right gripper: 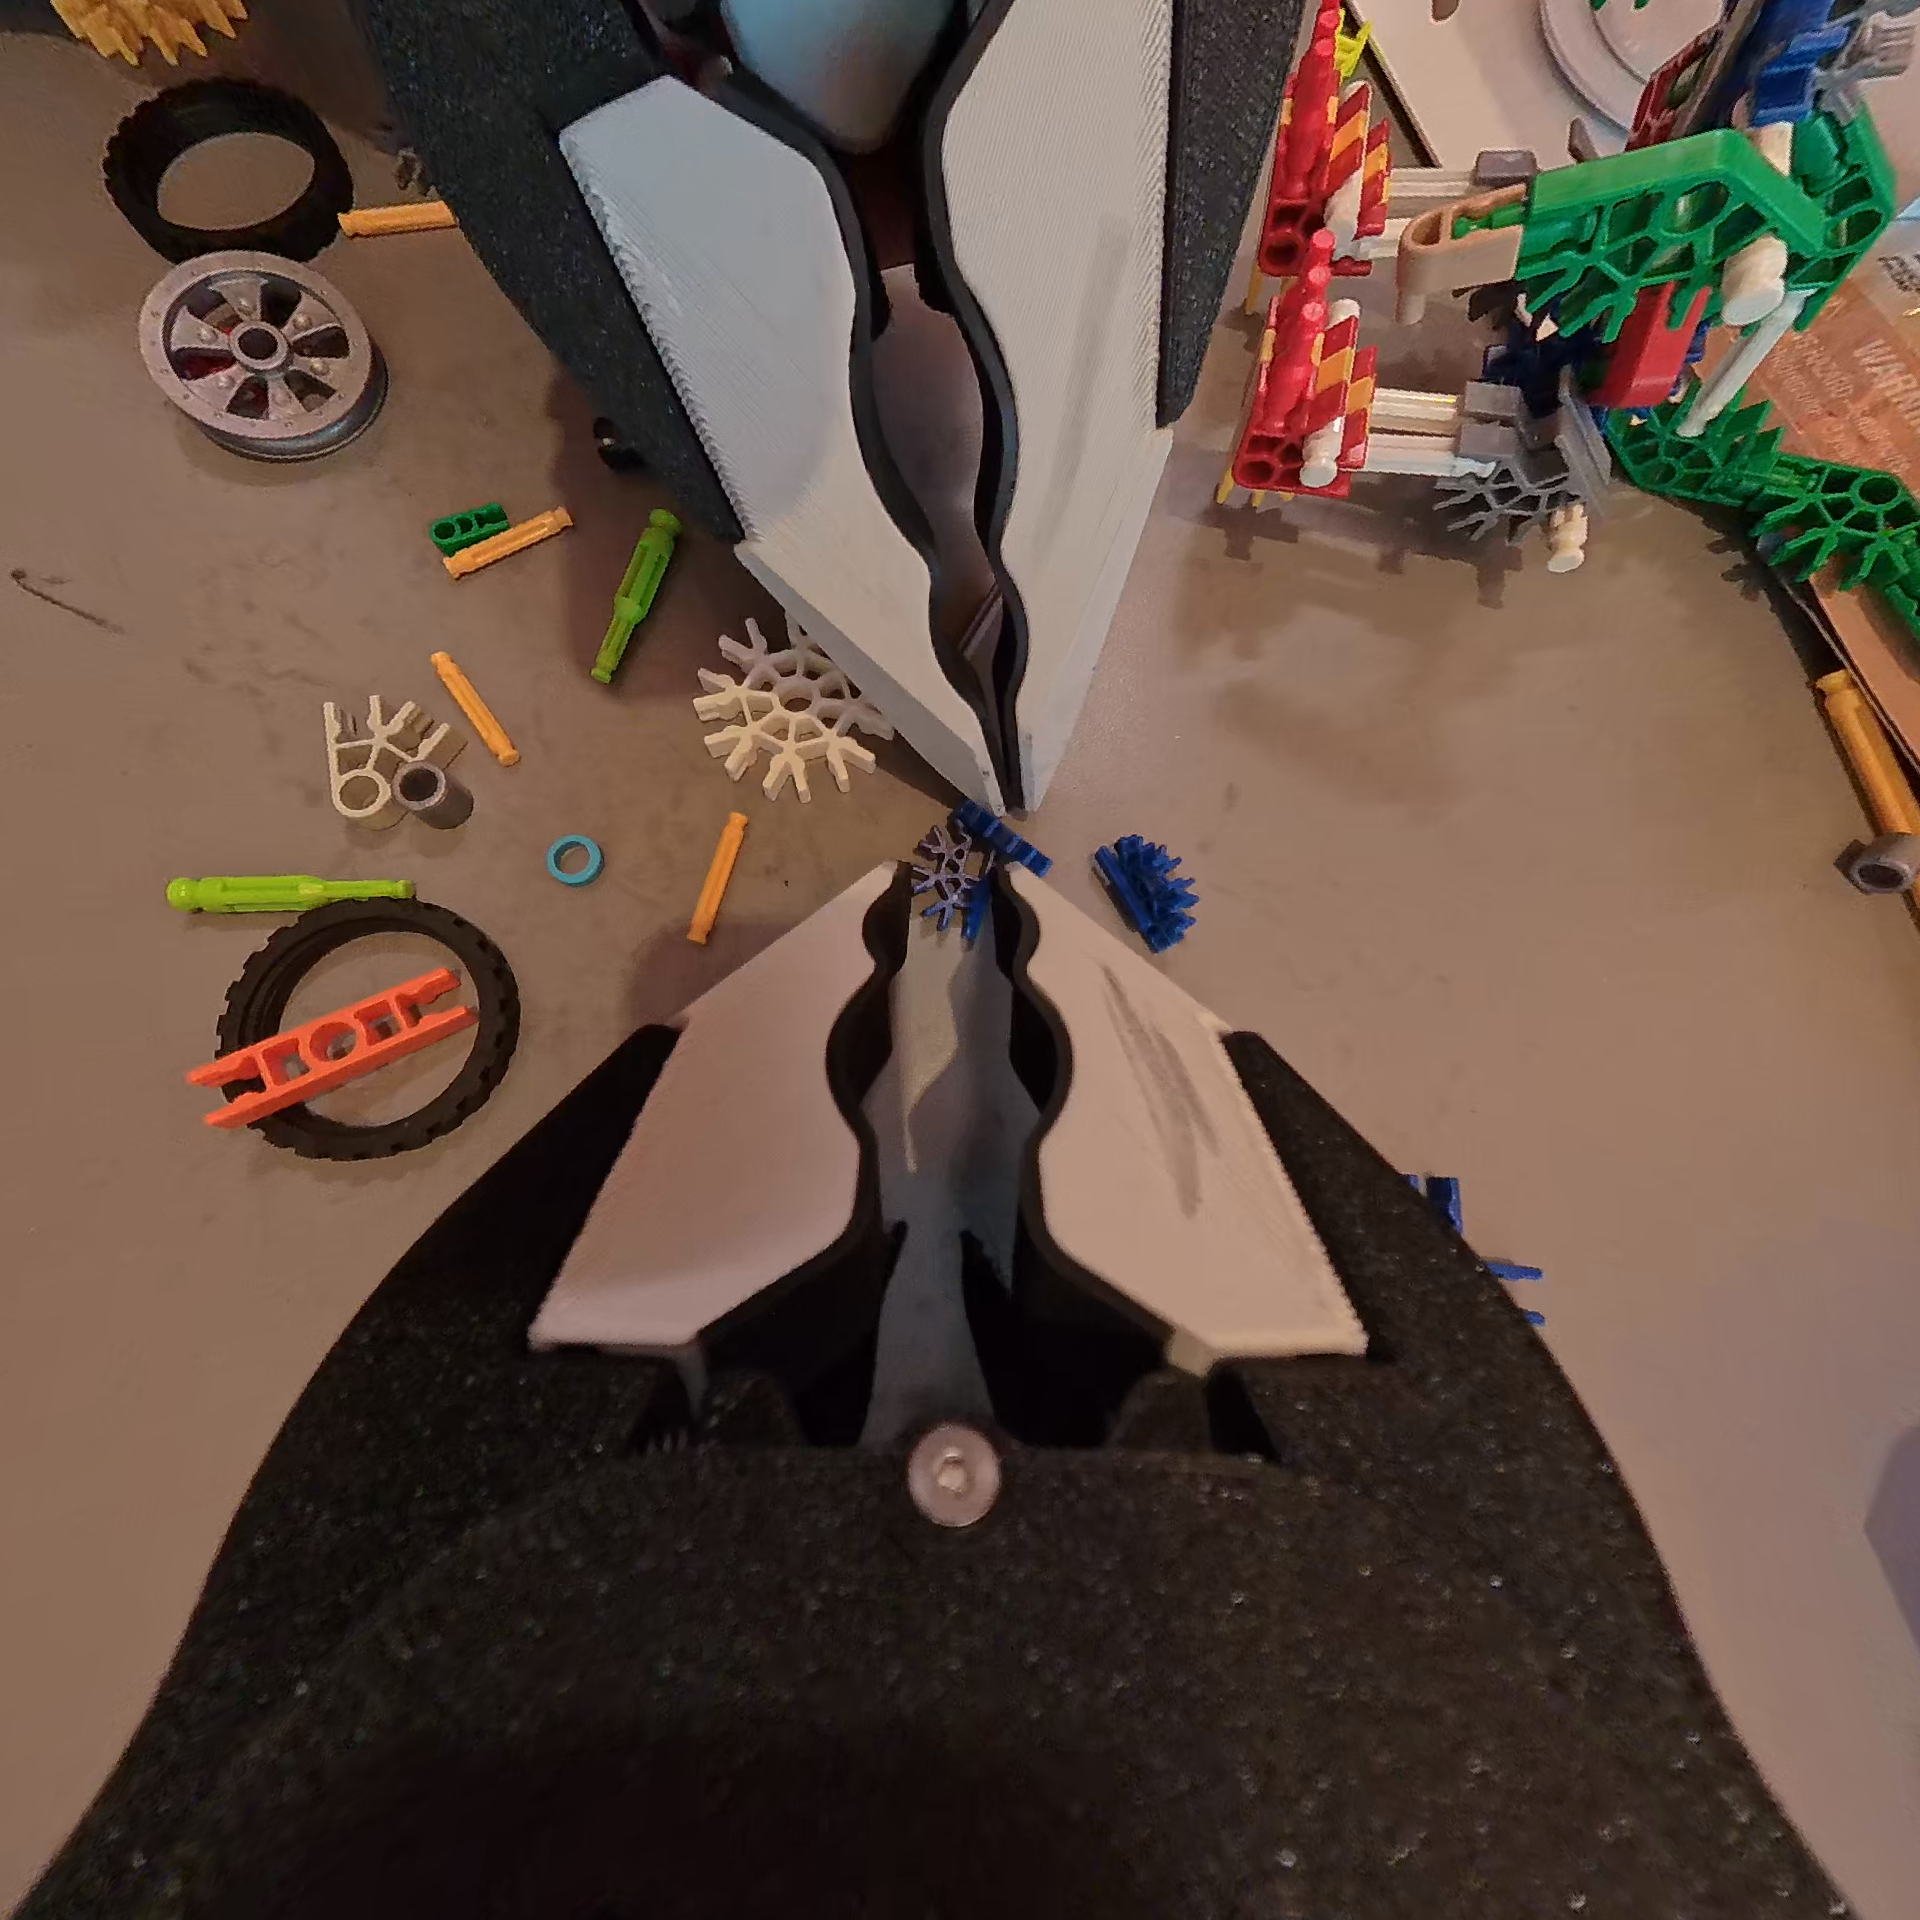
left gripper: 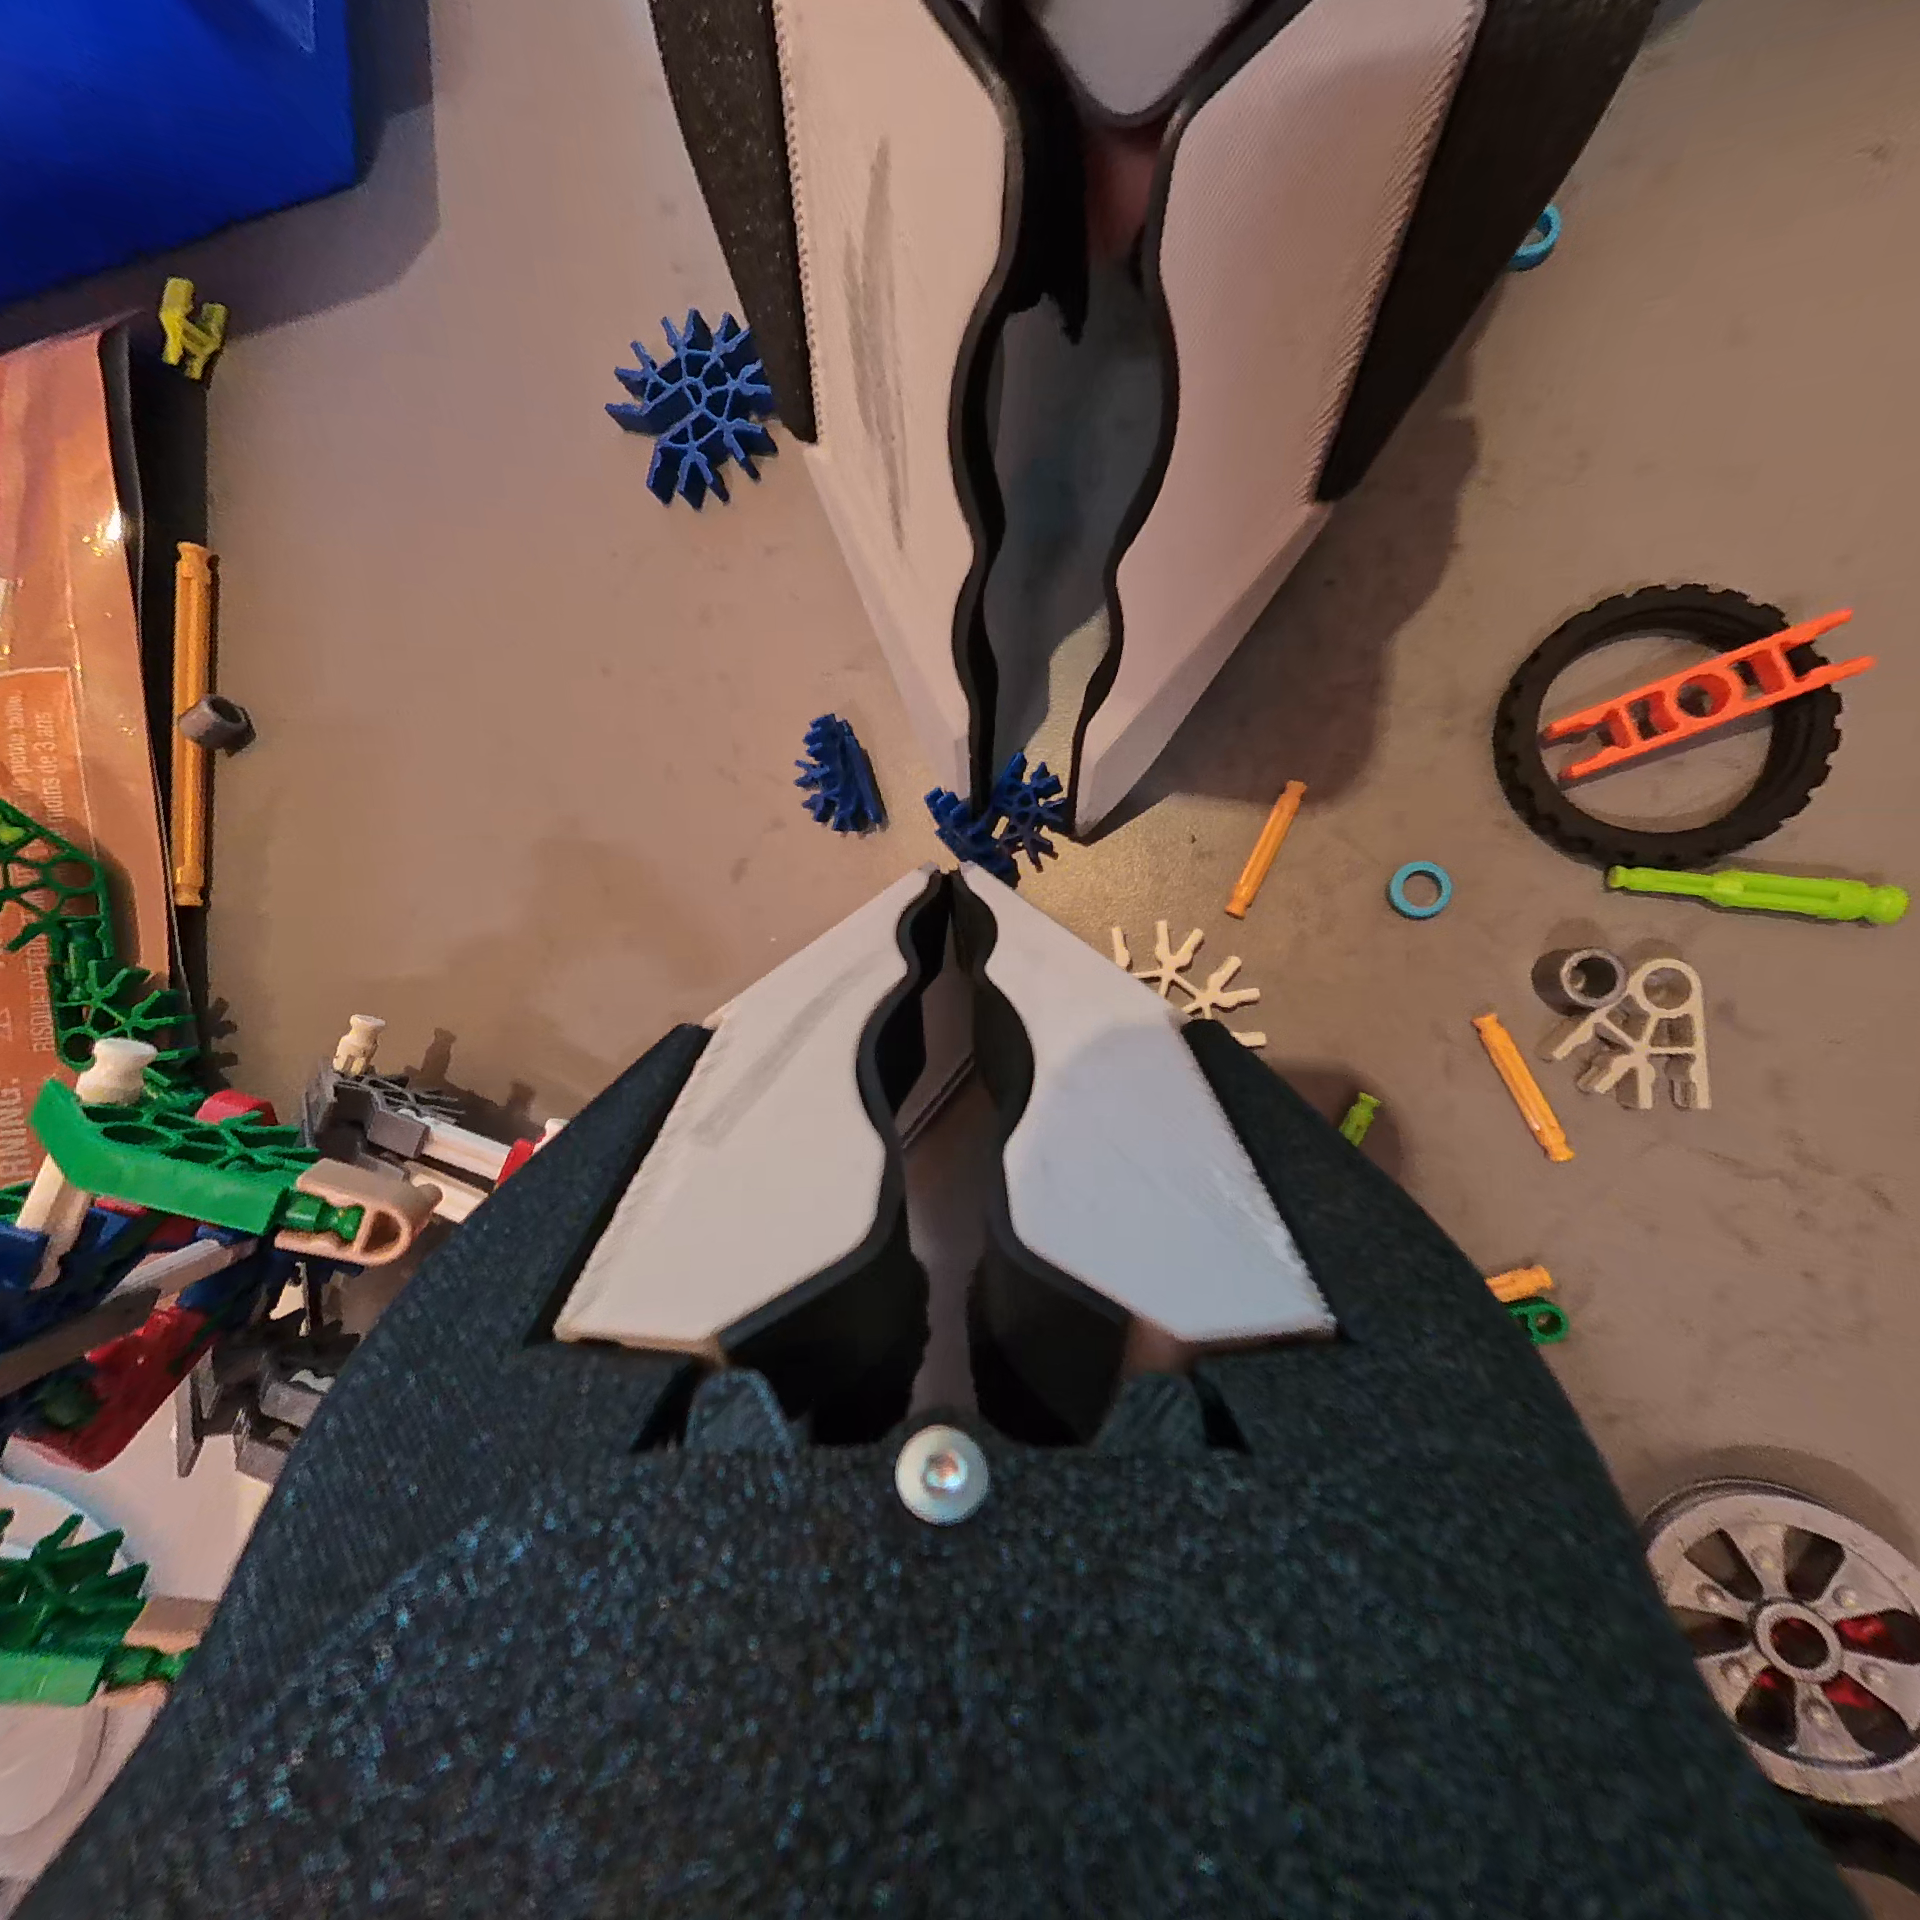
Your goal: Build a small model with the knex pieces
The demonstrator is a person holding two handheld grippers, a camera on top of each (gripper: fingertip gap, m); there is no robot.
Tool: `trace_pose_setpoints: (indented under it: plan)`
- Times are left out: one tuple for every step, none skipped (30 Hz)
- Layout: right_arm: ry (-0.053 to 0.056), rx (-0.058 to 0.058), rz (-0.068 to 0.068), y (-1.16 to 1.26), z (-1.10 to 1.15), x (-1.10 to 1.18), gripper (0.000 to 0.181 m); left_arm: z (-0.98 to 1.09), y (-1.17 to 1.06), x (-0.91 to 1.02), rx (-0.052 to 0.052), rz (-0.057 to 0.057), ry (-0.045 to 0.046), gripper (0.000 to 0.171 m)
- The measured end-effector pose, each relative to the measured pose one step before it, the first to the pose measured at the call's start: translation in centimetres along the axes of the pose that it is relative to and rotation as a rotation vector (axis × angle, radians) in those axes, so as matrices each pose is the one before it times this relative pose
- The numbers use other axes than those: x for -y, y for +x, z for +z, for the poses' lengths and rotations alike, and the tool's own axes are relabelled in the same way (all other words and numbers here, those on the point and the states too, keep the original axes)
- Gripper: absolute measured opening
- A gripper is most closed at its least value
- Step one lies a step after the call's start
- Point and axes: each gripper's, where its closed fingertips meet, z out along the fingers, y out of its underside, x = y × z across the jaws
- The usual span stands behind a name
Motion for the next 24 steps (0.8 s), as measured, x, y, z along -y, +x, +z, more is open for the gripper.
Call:
trace_pose_setpoints:
  plan:
    - [0.0000,-0.0003,-0.0003,0.007,0.000,0.000,0.015,-0.007,0.000,0.028,-0.0009,-0.0017,0.00261,0.000]
    - [-0.0001,-0.0002,-0.0002,-0.004,0.003,0.003,0.015,-0.014,-0.020,-0.009,0.0000,-0.0014,0.00081,0.000]
    - [-0.0003,-0.0002,-0.0003,0.005,-0.002,-0.004,0.015,-0.018,-0.031,-0.045,0.0006,-0.0016,-0.00167,0.000]
    - [-0.0001,-0.0002,-0.0003,-0.003,0.003,0.003,0.015,-0.050,-0.030,-0.040,-0.0009,-0.0026,-0.00036,0.001]
    - [0.0000,-0.0001,-0.0001,0.002,0.000,0.000,0.015,-0.117,0.006,0.039,-0.0045,-0.0042,0.00543,0.002]
    - [-0.0001,0.0000,-0.0001,0.001,0.000,-0.001,0.015,-0.148,0.070,0.080,-0.0094,-0.0057,0.00866,0.003]
    - [0.0000,0.0000,0.0000,-0.001,0.000,0.000,0.015,-0.169,0.073,0.112,-0.0091,-0.0052,0.00942,0.004]
    - [-0.0001,0.0000,0.0000,0.000,-0.001,-0.001,0.015,-0.154,0.032,0.081,-0.0070,-0.0067,0.00648,0.007]
    - [-0.0001,0.0000,-0.0001,0.001,-0.001,-0.002,0.015,-0.091,0.106,0.026,-0.0101,-0.0061,0.00283,0.008]
    - [0.0000,0.0001,0.0000,-0.002,0.007,-0.007,0.015,0.013,0.136,-0.016,-0.0083,-0.0024,-0.00030,0.009]
    - [0.0000,0.0000,0.0000,0.000,0.000,0.000,0.015,0.097,0.069,-0.086,-0.0020,0.0007,-0.00523,0.010]
    - [0.0000,-0.0002,-0.0001,0.004,0.000,0.000,0.015,0.175,0.004,-0.158,0.0027,0.0003,-0.01050,0.010]
    - [-0.0001,-0.0003,-0.0002,-0.003,0.003,0.003,0.015,0.213,0.071,-0.198,-0.0009,-0.0011,-0.01312,0.011]
    - [0.0000,-0.0004,-0.0005,0.001,0.003,0.004,0.015,0.136,0.065,-0.162,-0.0007,0.0030,-0.01024,0.012]
    - [-0.0002,-0.0006,-0.0008,0.008,-0.007,-0.008,0.015,-0.078,0.025,0.083,0.0004,0.0037,0.00512,0.012]
    - [-0.0004,-0.0006,-0.0008,-0.008,-0.002,-0.002,0.015,-0.208,-0.160,-0.017,0.0070,-0.0005,-0.00134,0.012]
    - [-0.0004,-0.0004,-0.0006,0.001,0.001,-0.001,0.015,-0.313,-0.311,0.016,0.0118,-0.0040,0.00337,0.012]
    - [-0.0005,-0.0006,-0.0009,0.007,0.000,-0.003,0.015,-0.319,-0.297,0.041,0.0082,-0.0090,0.00748,0.012]
    - [-0.0007,-0.0010,-0.0016,-0.005,-0.008,0.005,0.015,-0.288,-0.254,0.012,0.0043,-0.0098,0.00718,0.012]
    - [-0.0004,-0.0006,-0.0008,-0.003,0.004,0.004,0.015,-0.220,-0.161,-0.121,-0.0003,-0.0084,-0.00056,0.012]
    - [-0.0001,-0.0001,0.0000,0.001,-0.001,-0.002,0.015,-0.164,-0.173,-0.231,0.0049,-0.0005,-0.00759,0.013]
    - [-0.0001,-0.0002,-0.0004,-0.002,0.003,0.003,0.015,-0.149,-0.167,-0.233,0.0063,0.0032,-0.00746,0.013]
    - [-0.0003,-0.0002,-0.0007,-0.006,-0.005,-0.005,0.015,-0.126,-0.042,-0.190,-0.0017,-0.0018,-0.00669,0.013]
    - [-0.0002,0.0002,-0.0002,-0.005,-0.014,-0.001,0.015,-0.101,0.105,-0.152,-0.0095,-0.0020,-0.00410,0.013]
